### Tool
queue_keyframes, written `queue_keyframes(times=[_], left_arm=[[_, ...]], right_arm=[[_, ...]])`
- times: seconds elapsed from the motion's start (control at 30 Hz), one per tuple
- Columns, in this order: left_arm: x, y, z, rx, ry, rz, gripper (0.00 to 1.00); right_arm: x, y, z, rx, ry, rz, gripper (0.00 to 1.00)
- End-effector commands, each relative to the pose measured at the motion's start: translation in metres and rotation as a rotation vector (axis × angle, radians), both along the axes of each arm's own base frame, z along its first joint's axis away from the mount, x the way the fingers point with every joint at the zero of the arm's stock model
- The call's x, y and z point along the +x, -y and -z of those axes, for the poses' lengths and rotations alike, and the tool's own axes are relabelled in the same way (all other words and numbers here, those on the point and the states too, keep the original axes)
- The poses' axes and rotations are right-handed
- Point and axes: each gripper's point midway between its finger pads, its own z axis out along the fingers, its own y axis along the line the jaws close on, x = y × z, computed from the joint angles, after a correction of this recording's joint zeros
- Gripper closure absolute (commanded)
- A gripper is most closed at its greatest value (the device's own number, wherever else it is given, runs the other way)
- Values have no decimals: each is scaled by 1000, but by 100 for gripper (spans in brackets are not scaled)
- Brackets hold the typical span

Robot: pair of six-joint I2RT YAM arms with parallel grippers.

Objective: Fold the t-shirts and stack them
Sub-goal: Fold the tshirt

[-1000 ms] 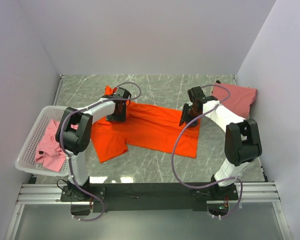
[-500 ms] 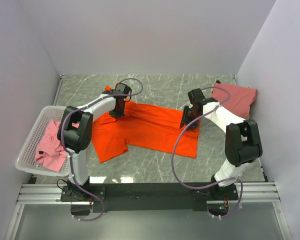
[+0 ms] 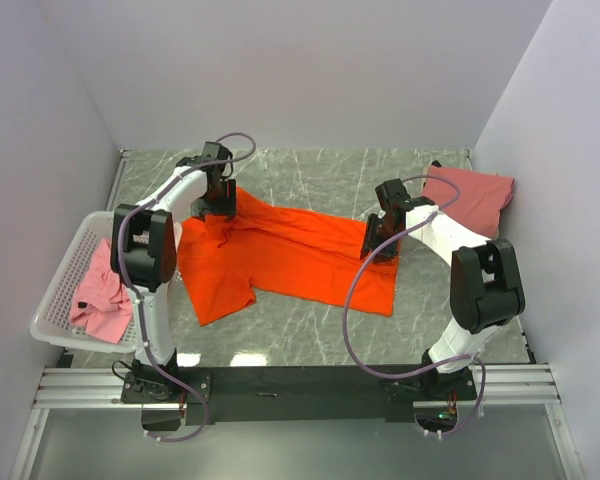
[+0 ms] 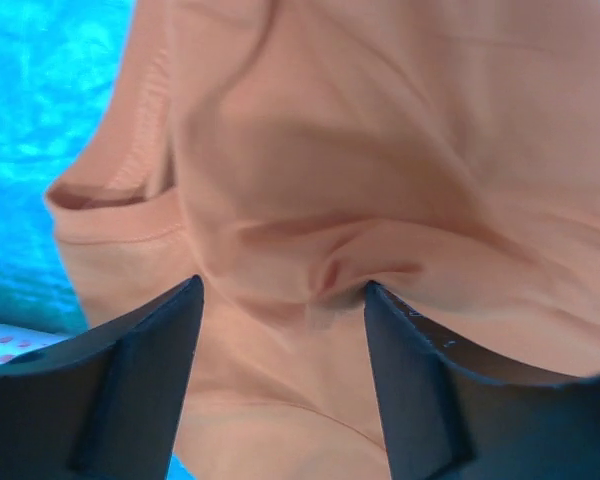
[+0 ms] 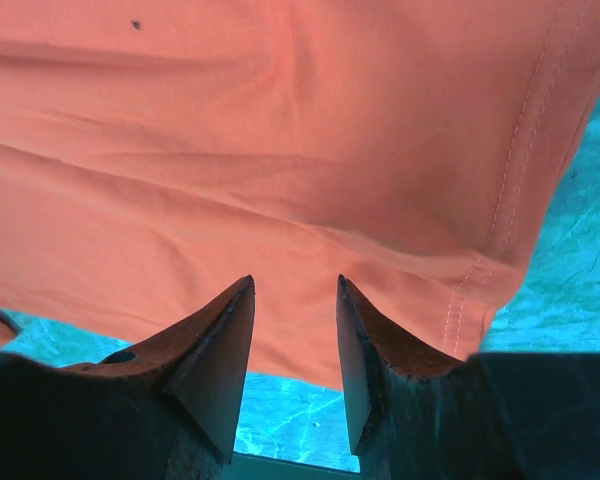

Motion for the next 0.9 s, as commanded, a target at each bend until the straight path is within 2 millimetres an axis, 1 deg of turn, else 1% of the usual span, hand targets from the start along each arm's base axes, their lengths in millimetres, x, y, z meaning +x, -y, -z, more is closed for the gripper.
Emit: queue_keyframes(times=[0.0, 0.1, 0.13, 0.17, 0.2, 0.23, 0.27, 0.3, 0.33, 0.37, 0.43, 0.47, 0.5, 0.53, 0.57, 0.6, 0.67, 0.73, 0.77, 0.8, 0.87], left_arm=[[17, -6, -25, 73, 68, -25, 26], [21, -8, -34, 82, 109, -53, 25], [21, -3, -46, 69, 144, -57, 25], [20, 0, -45, 64, 162, -57, 25], [19, 2, -50, 74, 182, -62, 23], [16, 11, -61, 68, 215, -55, 23], [12, 16, -60, 68, 221, -50, 22], [8, 22, -67, 60, 243, -47, 22], [4, 34, -67, 42, 248, -34, 22], [-5, 38, -59, 32, 228, -27, 24], [-12, 55, -58, -30, 227, -12, 29], [-19, 57, -49, -39, 203, -10, 33], [-21, 61, -46, -56, 196, -6, 36], [-26, 68, -38, -83, 170, 9, 38], [-29, 70, -32, -86, 153, 13, 42], [-31, 72, -24, -79, 133, 18, 43], [-31, 73, -18, -71, 126, 20, 45], [-29, 72, -11, -58, 119, 25, 45], [-25, 71, -12, -46, 129, 21, 46], [-23, 69, -6, -27, 117, 21, 46], [-16, 65, -4, 9, 127, 27, 46]], right_arm=[[-4, -1, -6, 4, 20, -20, 54], [-8, -2, -2, 6, 10, -26, 54], [-9, -3, -2, 7, 8, -27, 54], [-9, -3, -1, 7, 8, -27, 54], [-10, -4, 0, 9, 3, -31, 54], [-10, -3, 1, 7, 2, -30, 54], [-10, -4, 1, 8, 3, -30, 55], [-11, -4, 1, 7, 1, -32, 55], [-11, -5, 2, 10, -1, -34, 55], [-10, -5, 1, 9, 2, -34, 55], [-10, -6, 2, 10, 0, -36, 55], [-10, -7, 1, 10, -1, -38, 55], [-10, -7, 1, 10, -1, -38, 55], [-10, -7, 1, 10, 2, -40, 55], [-10, -8, 1, 11, 4, -42, 55], [-11, -8, 1, 12, -1, -43, 55], [-11, -7, 1, 9, -2, -43, 55], [-11, -8, 0, 11, 4, -44, 55], [-12, -8, 0, 10, 1, -44, 55], [-12, -8, 0, 10, 4, -45, 55], [-14, -8, -1, 10, 4, -50, 55]])
